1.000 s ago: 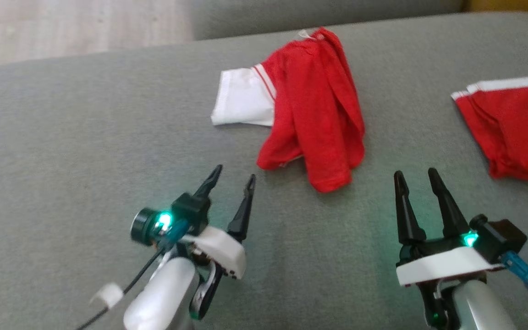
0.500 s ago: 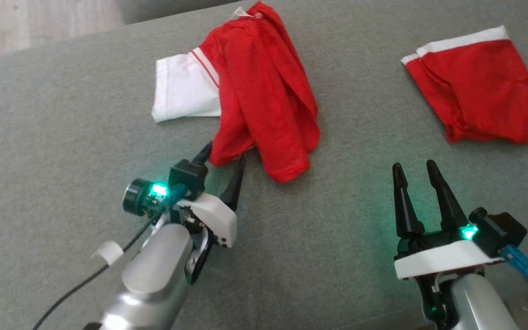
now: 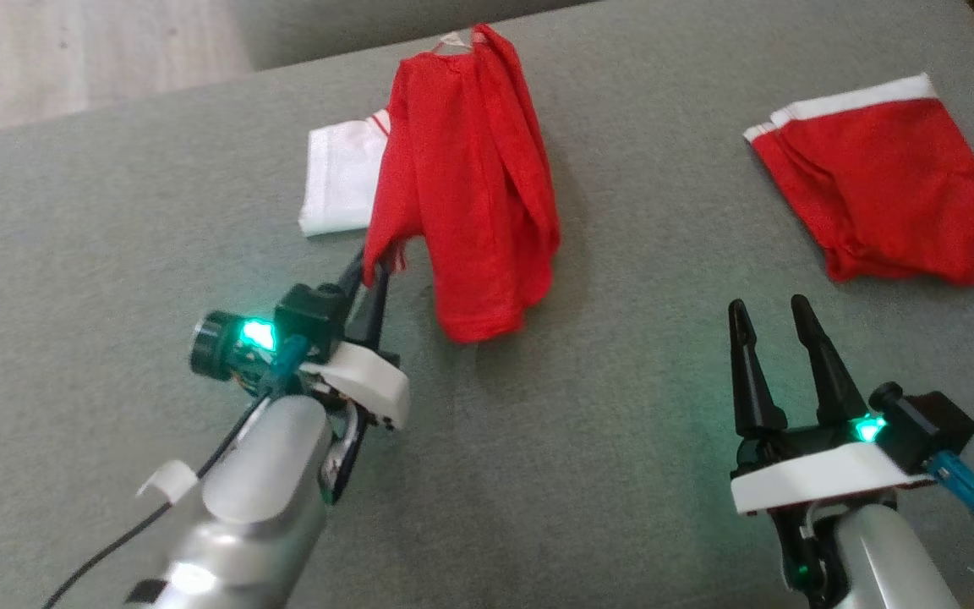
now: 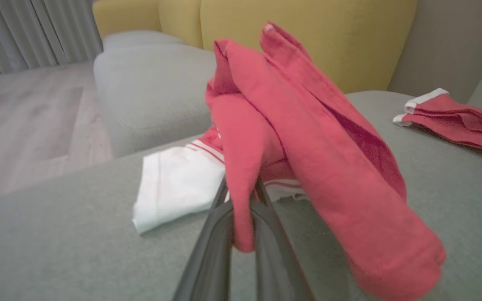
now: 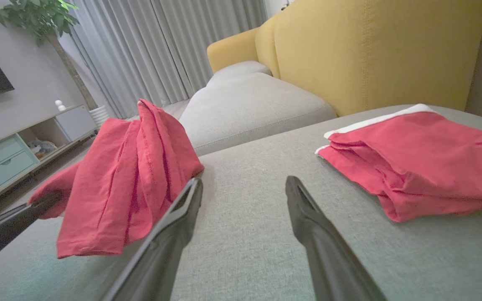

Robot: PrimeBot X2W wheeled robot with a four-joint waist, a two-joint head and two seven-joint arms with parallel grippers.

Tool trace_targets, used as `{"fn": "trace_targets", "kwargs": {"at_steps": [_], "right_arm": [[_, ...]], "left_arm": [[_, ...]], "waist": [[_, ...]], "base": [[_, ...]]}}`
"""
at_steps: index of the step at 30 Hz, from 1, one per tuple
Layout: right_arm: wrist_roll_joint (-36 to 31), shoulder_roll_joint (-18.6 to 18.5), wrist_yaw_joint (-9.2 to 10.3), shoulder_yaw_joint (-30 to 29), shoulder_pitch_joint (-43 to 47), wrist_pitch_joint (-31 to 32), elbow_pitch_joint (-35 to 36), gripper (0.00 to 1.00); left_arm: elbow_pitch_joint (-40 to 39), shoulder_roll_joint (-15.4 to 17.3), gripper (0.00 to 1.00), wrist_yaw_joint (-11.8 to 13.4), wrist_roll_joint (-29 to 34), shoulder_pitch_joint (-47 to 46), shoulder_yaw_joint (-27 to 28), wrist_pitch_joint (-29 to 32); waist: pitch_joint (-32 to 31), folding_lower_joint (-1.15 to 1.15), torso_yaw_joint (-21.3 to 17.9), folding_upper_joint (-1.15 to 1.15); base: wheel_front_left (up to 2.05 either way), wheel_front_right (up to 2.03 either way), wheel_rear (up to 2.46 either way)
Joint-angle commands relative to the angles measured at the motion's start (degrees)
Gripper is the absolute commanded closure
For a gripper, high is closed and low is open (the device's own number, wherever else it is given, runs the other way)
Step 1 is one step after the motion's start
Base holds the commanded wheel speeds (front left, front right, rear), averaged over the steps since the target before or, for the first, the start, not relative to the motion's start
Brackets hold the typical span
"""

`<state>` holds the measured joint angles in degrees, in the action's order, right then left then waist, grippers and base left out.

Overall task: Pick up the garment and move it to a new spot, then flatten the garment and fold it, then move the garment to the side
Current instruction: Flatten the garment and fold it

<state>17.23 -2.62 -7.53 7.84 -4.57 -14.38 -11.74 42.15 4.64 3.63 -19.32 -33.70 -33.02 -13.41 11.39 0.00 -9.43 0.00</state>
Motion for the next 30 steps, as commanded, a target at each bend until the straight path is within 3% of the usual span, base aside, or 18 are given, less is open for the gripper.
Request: {"fn": "trace_targets", "kwargs": {"at_steps": [1, 11, 16, 23, 30], "right_arm": [[0.39, -0.26, 0.04, 1.17, -0.66, -0.62, 1.56, 0.0], [0.68, -0.26, 0.04, 1.43, 0.09, -0.62, 1.2, 0.0], [1.06, -0.26, 0.04, 1.67, 0.36, -0.62, 0.99, 0.0], [1.42, -0.26, 0.04, 1.99, 0.4, -0.62, 0.7, 0.0], [1.29, -0.26, 0.04, 1.67, 0.95, -0.62, 0.35, 0.0]], "left_arm": [[-3.05, 2.08, 1.0, 0.95, 0.92, -2.75, 2.59, -1.08], [-19.64, 9.77, 1.0, 5.67, 8.96, -5.38, 4.03, -1.57], [-25.11, 12.15, 1.0, 6.07, 11.6, -5.15, 3.48, -1.58], [-25.01, 16.3, 1.0, 6.51, 12.29, -1.65, 3.52, -0.87], [-21.02, 20.95, 1.0, 8.9, 10.5, 4.68, 6.44, -0.44]], "waist": [[-1.34, 0.0, 1.67, 0.0], [-3.7, 0.0, 6.49, 0.0], [-4.12, 0.0, 8.06, 0.0], [-5.03, 0.0, 9.53, 0.0], [-5.84, 0.0, 10.42, 0.0]], "base": [[0.0, 0.0, 0.0], [0.0, 0.0, 0.0], [0.0, 0.0, 0.0], [0.0, 0.0, 0.0], [0.0, 0.0, 0.0]]}}
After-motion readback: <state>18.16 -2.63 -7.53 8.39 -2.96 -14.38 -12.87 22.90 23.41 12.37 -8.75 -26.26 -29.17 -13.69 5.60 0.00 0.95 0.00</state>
